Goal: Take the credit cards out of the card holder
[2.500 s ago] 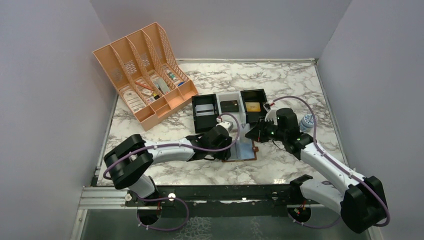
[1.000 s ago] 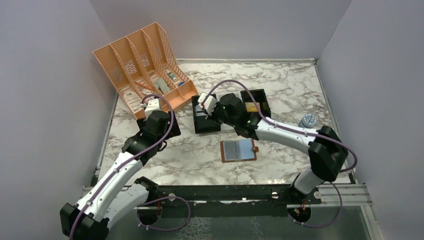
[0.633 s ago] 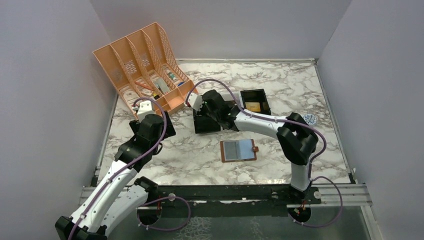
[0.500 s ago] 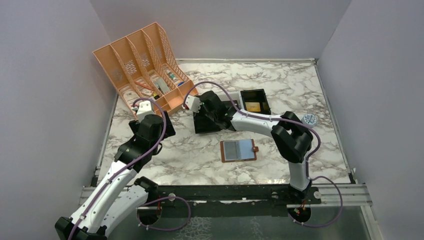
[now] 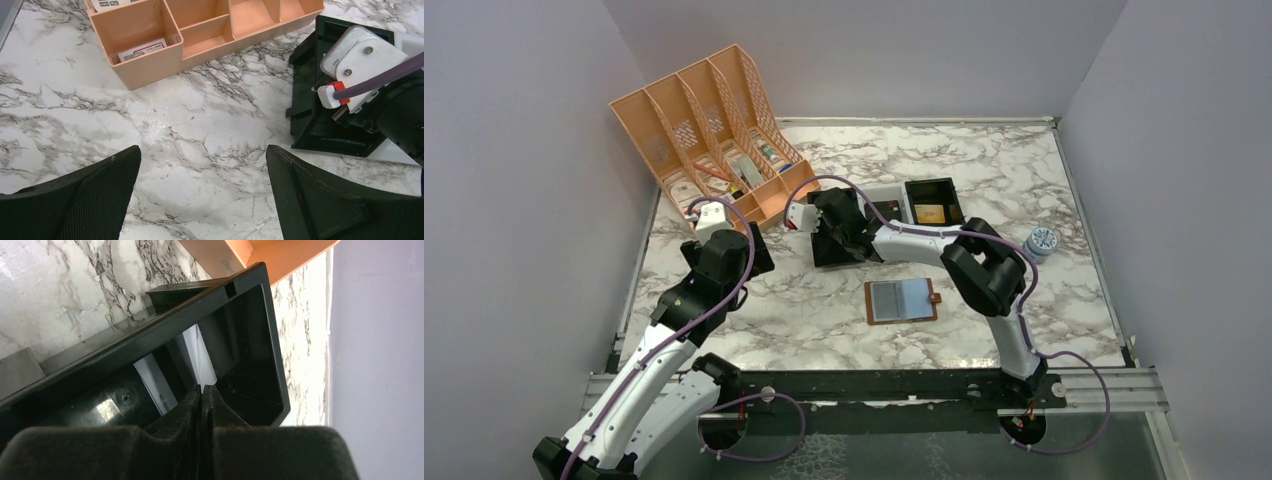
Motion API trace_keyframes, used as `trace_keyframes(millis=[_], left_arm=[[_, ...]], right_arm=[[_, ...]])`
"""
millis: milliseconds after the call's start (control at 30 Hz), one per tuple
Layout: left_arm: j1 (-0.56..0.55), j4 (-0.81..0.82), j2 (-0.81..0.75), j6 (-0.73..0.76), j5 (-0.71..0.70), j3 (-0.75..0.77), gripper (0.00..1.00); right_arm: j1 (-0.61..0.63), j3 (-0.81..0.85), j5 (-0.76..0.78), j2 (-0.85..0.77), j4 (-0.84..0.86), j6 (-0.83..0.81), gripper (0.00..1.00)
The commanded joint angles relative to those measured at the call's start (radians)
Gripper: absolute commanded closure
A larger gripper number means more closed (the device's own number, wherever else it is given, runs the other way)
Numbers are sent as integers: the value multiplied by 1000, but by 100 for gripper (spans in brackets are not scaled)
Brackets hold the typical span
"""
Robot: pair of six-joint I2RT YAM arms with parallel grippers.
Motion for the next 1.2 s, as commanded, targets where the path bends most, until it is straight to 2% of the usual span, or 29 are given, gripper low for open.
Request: trace_keyframes(millis=[0,133,267,733,767,800,1167], left_arm=[[3,-11,-14,4,-18,16,1],[4,-11,-11,8,-13,16,1],[4,-12,-10,9,-11,15,1],[4,-10,15,17,7,18,1],[4,-11,16,18,6,18,1],[4,-10,17,17,8,19,1],[4,-10,21,18,13,17,1]], right_arm=[[4,44,25,40,25,-22,93],[5,55,-12,44,-36,0,89],[5,38,-41,30,-46,2,76],[-3,34,-17,27,-89,9,74],[-3,35,-19,26,-94,11,67],[-4,37,-18,25,-100,13,65],[-5,58,-5,8,-88,68,64]])
